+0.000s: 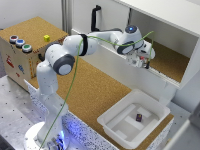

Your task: Place the grasped pink block inside the right cabinet

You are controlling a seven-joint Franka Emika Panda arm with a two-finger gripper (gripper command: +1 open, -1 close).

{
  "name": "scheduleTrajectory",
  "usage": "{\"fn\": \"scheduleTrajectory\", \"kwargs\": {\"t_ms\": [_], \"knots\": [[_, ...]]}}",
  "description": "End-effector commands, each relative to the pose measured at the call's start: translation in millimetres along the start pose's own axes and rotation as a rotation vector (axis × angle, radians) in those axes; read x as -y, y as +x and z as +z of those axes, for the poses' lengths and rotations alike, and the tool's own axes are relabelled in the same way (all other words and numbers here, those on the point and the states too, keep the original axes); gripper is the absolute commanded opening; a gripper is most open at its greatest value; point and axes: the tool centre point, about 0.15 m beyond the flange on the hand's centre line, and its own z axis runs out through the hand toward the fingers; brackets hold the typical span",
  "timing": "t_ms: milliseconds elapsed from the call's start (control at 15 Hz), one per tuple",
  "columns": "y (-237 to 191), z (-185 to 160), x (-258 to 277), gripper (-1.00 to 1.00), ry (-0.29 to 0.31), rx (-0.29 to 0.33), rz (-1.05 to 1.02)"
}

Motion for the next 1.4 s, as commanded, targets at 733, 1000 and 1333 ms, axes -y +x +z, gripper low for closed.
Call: {"fn": "scheduleTrajectory", "kwargs": {"t_ms": [733, 1000, 1333], "knots": [[-23, -8, 15, 1.00, 0.092, 0.002, -0.063], [-68, -43, 40, 1.00, 0.065, 0.017, -0.077], [-131, -71, 74, 1.00, 0.038, 0.102, -0.114]]}}
